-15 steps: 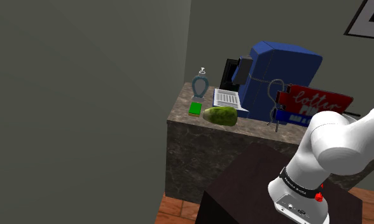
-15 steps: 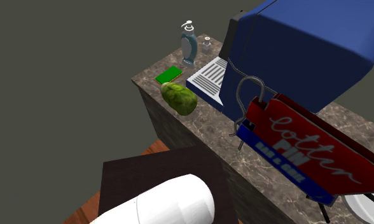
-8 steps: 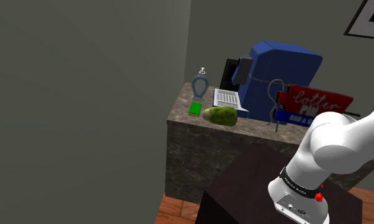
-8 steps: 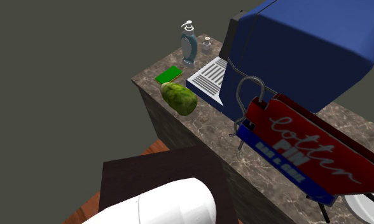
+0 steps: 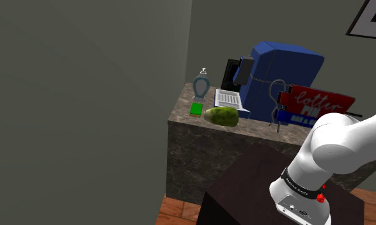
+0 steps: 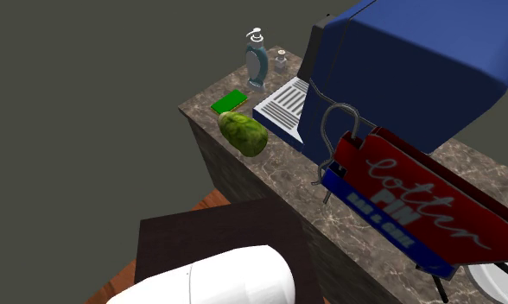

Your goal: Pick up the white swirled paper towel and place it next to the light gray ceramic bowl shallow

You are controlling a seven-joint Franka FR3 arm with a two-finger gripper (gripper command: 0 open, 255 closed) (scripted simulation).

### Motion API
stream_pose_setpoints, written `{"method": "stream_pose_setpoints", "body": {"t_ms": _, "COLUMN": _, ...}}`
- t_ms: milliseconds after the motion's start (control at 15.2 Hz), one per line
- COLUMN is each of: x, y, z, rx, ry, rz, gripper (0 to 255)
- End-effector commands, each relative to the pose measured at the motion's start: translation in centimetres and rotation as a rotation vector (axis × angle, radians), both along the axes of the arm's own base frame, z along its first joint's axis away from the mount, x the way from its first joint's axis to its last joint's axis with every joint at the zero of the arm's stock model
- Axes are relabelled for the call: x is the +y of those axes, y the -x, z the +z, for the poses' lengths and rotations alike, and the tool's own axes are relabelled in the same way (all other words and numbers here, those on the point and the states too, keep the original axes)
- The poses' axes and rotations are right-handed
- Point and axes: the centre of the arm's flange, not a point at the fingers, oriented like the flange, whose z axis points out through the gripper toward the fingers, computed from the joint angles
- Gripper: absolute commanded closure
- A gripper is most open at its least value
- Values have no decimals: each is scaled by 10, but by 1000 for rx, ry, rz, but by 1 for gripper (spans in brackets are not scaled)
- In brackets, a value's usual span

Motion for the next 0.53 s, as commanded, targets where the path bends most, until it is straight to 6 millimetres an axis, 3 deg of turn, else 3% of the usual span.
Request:
{"method": "stream_pose_setpoints", "body": {"t_ms": 0, "x": 0, "y": 0, "z": -11, "rx": 0, "ry": 0, "rz": 0, "gripper": 255}}
{"method": "stream_pose_setpoints", "body": {"t_ms": 462, "x": 0, "y": 0, "z": -48, "rx": 0, "ry": 0, "rz": 0, "gripper": 255}}
